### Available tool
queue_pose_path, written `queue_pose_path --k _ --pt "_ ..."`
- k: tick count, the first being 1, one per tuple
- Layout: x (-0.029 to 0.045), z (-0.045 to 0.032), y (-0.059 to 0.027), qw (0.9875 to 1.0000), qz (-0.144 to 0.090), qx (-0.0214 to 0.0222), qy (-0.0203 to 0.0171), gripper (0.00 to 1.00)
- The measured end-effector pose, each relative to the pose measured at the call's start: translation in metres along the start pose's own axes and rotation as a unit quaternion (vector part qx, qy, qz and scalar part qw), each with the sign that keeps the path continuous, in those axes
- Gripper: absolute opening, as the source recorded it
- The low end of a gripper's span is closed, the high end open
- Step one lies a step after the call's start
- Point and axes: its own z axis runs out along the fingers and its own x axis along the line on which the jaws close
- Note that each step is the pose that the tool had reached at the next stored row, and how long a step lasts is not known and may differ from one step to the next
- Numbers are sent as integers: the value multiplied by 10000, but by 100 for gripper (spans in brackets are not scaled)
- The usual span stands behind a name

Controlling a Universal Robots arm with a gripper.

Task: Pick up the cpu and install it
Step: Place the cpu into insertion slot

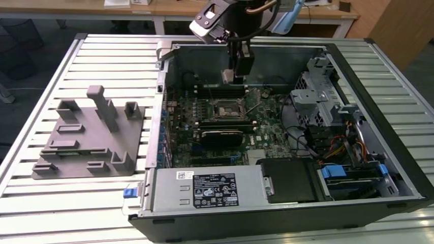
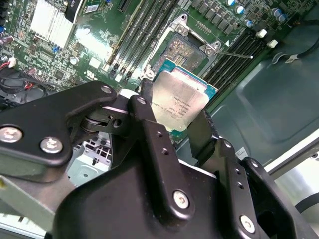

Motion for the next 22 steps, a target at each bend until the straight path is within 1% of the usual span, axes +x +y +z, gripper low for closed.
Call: queue_pose_path --k 22 --pt "0 72 -3 10000 0 0 0 53"
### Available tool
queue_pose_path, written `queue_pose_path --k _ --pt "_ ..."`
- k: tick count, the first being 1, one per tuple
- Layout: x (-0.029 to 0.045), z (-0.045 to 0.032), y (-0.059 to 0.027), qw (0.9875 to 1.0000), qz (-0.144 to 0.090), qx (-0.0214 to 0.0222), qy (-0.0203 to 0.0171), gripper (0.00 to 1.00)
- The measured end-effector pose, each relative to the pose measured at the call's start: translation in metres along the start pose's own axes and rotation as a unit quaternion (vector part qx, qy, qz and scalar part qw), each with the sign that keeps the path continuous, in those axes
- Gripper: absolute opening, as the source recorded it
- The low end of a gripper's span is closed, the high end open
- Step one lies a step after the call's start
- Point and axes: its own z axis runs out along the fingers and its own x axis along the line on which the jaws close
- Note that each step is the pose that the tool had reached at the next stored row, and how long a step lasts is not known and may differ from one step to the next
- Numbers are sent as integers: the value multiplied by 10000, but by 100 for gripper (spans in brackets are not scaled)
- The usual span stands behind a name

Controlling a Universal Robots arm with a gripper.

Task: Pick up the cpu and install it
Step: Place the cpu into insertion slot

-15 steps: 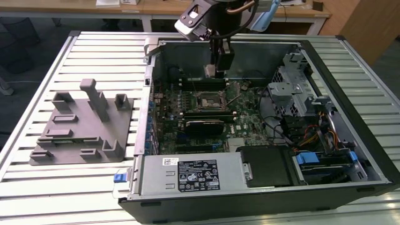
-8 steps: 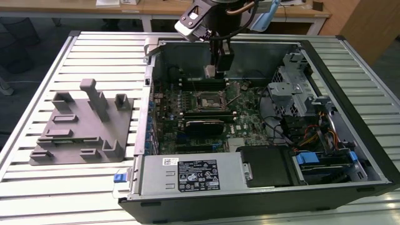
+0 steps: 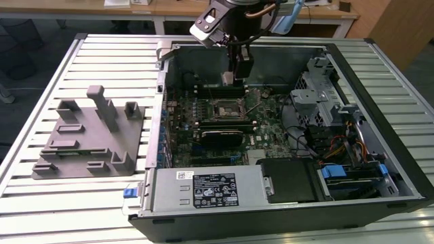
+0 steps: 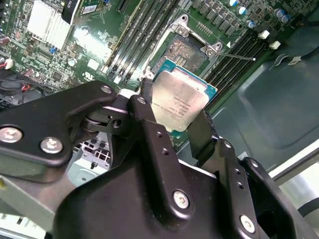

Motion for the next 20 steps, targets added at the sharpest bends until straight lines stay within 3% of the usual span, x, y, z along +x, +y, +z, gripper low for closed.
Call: queue_pose_path --k 13,20 --pt "4 213 -1 10000 22 6 0 53" --pt "50 335 10 10000 95 8 -4 53"
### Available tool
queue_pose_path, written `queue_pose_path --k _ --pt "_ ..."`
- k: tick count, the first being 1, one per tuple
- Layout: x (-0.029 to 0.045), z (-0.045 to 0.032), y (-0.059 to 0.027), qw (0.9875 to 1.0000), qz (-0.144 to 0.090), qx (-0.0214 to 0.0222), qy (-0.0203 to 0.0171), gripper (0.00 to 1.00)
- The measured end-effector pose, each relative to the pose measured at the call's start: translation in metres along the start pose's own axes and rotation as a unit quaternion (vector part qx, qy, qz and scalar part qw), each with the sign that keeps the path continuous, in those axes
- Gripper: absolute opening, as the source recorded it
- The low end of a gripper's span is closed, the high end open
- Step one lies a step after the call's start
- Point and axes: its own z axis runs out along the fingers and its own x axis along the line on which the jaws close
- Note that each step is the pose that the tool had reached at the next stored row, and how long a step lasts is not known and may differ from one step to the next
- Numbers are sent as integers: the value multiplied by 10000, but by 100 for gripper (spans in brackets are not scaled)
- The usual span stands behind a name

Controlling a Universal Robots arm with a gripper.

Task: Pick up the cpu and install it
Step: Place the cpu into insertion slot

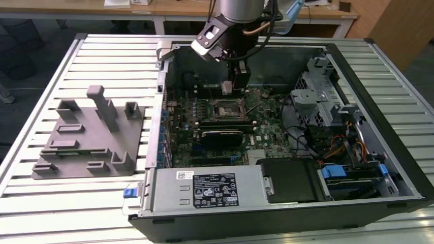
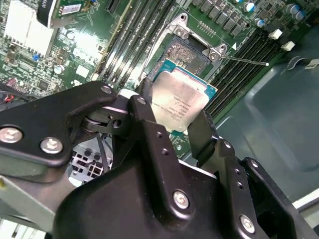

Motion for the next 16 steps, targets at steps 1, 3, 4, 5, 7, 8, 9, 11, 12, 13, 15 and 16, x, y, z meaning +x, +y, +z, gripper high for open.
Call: queue_pose_path --k 1,3,4,5,7,8,9,11,12,13,15,16 --pt "1 18 0 10000 0 0 0 53" --pt "1 46 -1 10000 0 1 -1 53" --pt "1 64 -2 10000 0 1 -2 53" --pt "2 83 -3 10000 0 1 -2 53" --pt "4 119 -4 10000 0 0 -1 53" --pt "5 136 -5 10000 -3 0 -1 53" --pt "8 154 -6 10000 -11 0 -1 53" --pt "12 180 -6 10000 -24 0 0 53" --pt "12 195 -7 10000 -25 0 1 53" --pt "12 207 -7 10000 -25 0 3 53" --pt "12 233 -7 10000 -25 0 5 53" --pt "12 246 -8 10000 -25 0 5 53"
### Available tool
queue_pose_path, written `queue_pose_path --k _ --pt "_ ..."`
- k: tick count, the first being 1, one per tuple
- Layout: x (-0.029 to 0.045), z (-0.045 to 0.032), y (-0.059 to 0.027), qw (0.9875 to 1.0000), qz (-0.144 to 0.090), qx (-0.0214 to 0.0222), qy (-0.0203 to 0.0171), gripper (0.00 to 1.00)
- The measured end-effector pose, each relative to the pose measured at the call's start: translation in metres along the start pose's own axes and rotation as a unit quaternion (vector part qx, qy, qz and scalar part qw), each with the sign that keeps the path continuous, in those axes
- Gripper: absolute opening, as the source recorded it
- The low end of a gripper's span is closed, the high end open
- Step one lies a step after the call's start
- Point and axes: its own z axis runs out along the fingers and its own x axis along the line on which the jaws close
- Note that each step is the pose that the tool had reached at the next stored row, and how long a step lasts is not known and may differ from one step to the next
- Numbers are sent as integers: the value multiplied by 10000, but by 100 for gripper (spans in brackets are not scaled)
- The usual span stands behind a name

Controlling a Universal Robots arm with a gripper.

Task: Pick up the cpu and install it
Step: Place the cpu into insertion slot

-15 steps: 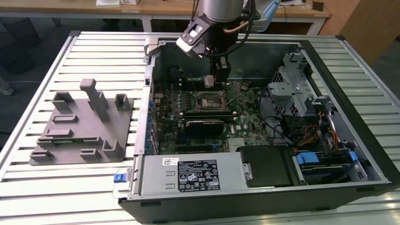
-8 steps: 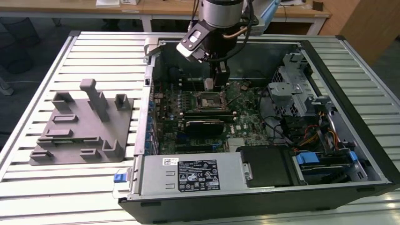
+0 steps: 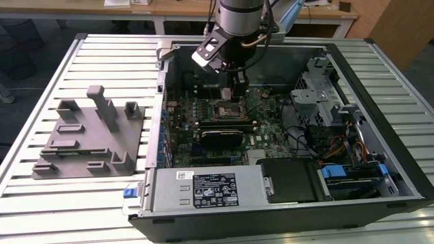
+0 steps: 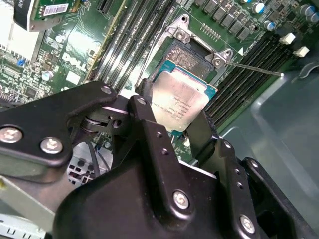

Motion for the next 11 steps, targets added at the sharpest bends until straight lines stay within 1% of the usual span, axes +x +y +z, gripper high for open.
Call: queue_pose_path --k 11 --pt "7 147 -2 10000 -1 0 0 53"
